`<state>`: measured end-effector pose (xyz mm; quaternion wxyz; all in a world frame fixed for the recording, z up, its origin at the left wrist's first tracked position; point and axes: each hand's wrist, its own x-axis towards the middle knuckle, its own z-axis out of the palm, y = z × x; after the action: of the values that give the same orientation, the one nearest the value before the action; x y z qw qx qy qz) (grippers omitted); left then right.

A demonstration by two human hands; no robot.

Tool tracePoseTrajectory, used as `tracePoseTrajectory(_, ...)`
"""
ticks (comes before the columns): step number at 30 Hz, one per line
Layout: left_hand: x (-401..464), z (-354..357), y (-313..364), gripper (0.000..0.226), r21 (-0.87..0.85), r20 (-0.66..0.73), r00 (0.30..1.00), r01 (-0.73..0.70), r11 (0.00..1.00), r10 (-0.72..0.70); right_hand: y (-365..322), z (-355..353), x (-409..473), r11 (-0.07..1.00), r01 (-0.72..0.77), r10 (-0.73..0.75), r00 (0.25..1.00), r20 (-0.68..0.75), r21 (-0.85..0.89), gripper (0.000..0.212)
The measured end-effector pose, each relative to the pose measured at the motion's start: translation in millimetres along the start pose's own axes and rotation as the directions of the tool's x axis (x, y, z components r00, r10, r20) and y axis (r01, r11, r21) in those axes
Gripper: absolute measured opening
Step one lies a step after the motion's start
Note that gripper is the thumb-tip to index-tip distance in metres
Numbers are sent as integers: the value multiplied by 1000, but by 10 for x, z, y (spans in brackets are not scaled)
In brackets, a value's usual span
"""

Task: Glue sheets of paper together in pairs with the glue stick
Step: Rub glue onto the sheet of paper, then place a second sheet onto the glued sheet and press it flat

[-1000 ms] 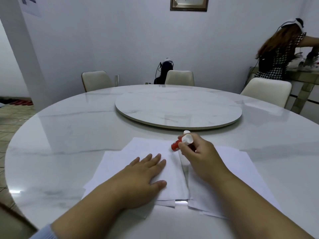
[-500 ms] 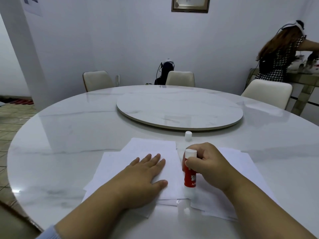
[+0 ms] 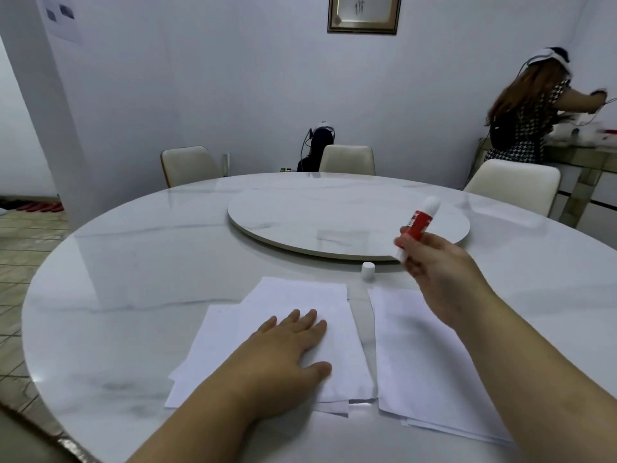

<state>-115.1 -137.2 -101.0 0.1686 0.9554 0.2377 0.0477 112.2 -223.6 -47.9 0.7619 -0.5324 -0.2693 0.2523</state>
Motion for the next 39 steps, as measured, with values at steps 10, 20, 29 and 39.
tracePoseTrajectory(10, -9, -22, 31, 64, 37, -16, 1000, -11, 999, 12, 309, -27, 536, 582, -107, -53, 984, -169, -806, 5)
tracePoseTrajectory(20, -2, -18, -23, 63, 56, -11, 1000, -10, 998, 10, -123, -519, 260, 356, 40, 183, 977, 111, -934, 69)
tracePoseTrajectory(29, 76, 45, 41, 62, 131, -56, 997, -38, 991, 46, -111, -889, -250, 20, 228, 9, 974, 228, -974, 69)
tracePoseTrajectory(39, 67, 23, 75, 53, -28, -319, 947, -51, 998, 39, -43, -861, -473, -41, 342, -286, 896, 339, -939, 42)
